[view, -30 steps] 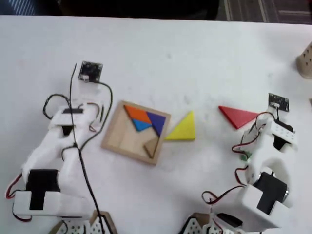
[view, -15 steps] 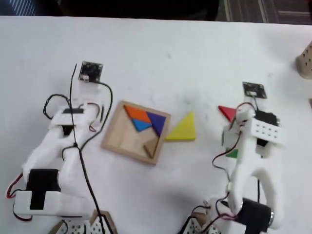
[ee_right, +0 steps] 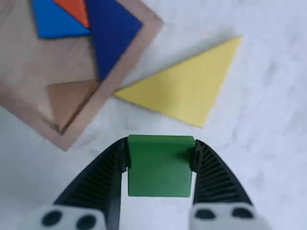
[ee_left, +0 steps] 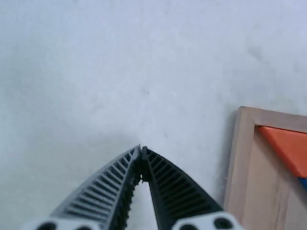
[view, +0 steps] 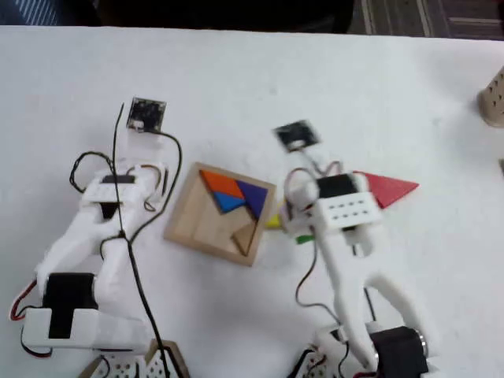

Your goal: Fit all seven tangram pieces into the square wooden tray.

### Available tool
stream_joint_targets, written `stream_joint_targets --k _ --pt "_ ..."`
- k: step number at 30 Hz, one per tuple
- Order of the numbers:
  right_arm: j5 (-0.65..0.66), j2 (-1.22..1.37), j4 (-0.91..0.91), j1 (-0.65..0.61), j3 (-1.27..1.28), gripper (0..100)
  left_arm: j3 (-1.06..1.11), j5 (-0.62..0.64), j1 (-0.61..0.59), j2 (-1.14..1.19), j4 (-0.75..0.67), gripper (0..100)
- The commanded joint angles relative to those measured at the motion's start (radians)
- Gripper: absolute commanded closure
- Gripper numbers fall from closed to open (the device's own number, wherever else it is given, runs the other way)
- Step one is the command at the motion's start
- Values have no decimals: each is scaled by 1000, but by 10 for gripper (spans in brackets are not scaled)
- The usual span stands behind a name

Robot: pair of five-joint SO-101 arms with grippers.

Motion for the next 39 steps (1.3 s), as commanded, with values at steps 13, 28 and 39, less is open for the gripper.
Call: stream_joint_targets --k 13,28,39 --pt "-8 44 -168 -277 -106 964 -8 -11 -7 -47 -26 977" --pt "58 420 -182 -196 -336 830 -8 -11 -1 -47 -26 977" --pt "80 453 31 -179 -489 790 -8 -11 2 -45 -26 977"
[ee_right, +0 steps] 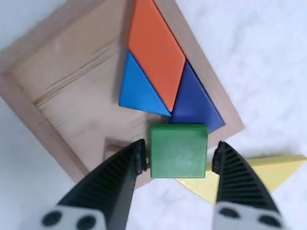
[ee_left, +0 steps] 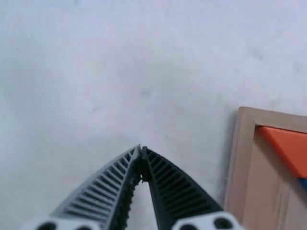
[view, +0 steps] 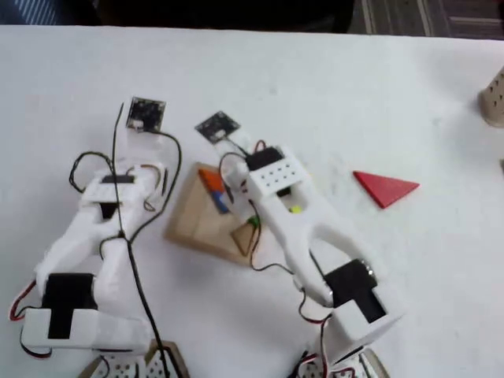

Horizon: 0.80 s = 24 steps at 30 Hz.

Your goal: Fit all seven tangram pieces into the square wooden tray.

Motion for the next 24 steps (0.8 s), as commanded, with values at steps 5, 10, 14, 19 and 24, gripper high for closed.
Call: stream_joint_targets --k 5,10,14,19,24 --pt "57 -122 113 159 -54 811 -8 -11 10 -45 -26 977" --pt "-163 -248 -134 288 196 990 -8 -11 51 -47 -18 977" --pt "-224 -285 -232 383 288 954 -8 -2 76 -56 -9 978" --pt "-244 -274 -338 533 288 960 -57 89 257 -104 157 979" --pt "-265 -148 -374 582 209 961 -68 152 510 -128 161 979"
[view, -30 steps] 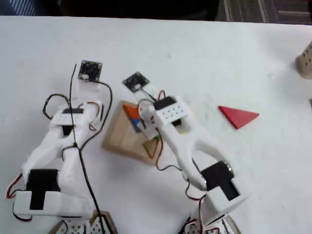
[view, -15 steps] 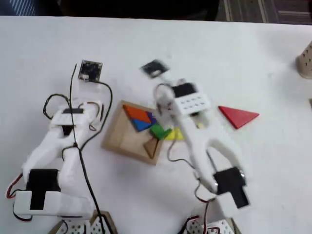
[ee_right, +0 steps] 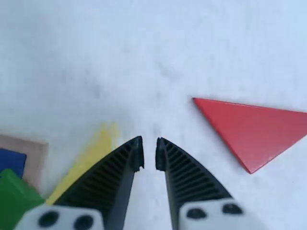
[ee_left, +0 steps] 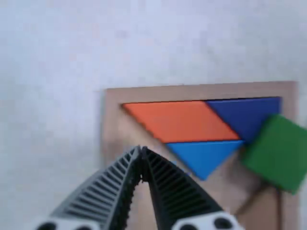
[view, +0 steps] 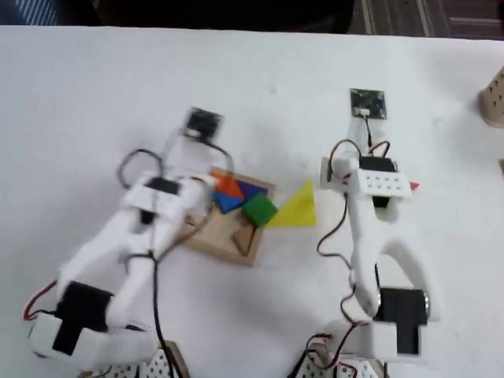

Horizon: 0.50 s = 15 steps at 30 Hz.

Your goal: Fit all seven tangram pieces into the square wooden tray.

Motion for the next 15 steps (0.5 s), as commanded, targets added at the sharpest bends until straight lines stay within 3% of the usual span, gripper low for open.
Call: stream_joint_targets --k 1,7,15 --pt "-49 74 -19 35 -106 961 -86 43 173 -45 -14 979" --pt "-71 259 131 68 -327 961 -272 124 202 47 -15 979" --pt "-68 355 154 82 -442 961 -402 124 193 147 183 978"
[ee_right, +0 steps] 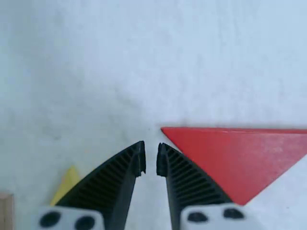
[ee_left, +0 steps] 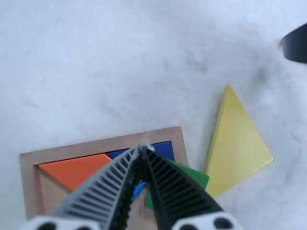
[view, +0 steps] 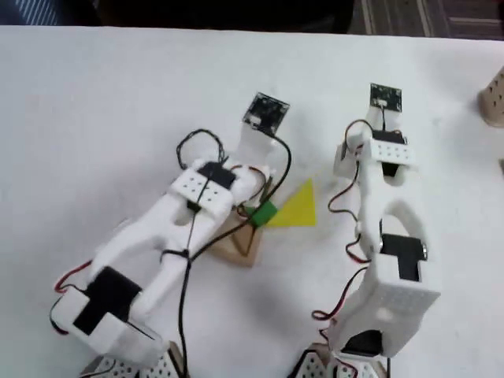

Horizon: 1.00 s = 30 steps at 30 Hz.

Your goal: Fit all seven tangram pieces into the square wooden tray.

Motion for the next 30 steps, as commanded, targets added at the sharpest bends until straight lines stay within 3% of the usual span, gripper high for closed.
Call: stream_joint_targets --k 1,3,14,20,25,30 --pt "-5 -10 25 5 -63 961 -60 12 -5 12 37 978" --pt "-5 -10 36 5 -63 961 -54 15 -7 33 18 978" --pt "49 -1 30 -44 -61 961 -69 17 28 208 -359 979" --pt "51 -1 16 -38 -61 961 -74 17 45 216 -324 979" --pt "51 1 16 -39 -60 961 -83 17 45 208 -160 979" --pt "51 2 18 -44 -57 961 -57 17 41 208 -118 979"
